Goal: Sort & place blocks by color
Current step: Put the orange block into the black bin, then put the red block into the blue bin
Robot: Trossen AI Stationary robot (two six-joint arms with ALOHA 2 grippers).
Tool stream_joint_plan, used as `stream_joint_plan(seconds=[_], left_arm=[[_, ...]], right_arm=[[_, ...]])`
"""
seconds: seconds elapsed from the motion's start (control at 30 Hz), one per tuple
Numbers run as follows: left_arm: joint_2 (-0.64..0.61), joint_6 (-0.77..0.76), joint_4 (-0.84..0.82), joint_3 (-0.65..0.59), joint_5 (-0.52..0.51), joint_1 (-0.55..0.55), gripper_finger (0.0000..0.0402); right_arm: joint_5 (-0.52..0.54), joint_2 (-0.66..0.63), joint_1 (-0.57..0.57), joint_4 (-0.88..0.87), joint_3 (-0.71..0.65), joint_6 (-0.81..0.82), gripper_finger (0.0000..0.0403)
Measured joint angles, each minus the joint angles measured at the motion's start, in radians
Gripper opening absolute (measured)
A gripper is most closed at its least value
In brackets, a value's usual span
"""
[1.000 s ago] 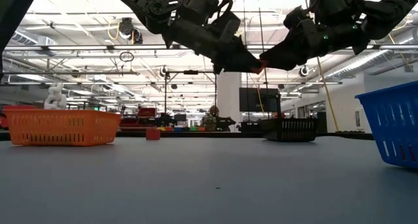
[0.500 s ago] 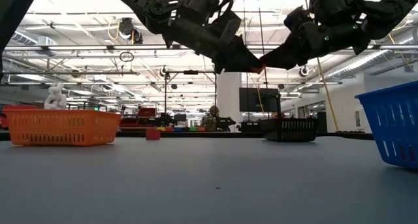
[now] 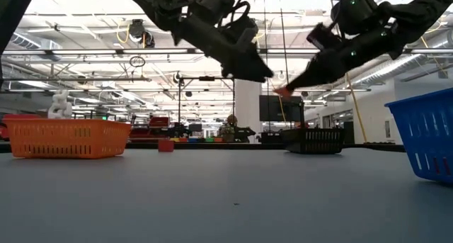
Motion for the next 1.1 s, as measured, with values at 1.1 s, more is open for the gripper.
stream_joint_plan(seconds=[1.1], left_arm=[[-0.094, -0.217, -0.829, -0.001, -0.352, 0.237, 0.0228]], right_arm=[[0.127, -0.213, -0.086, -0.389, 0.0, 0.134, 0.0188]])
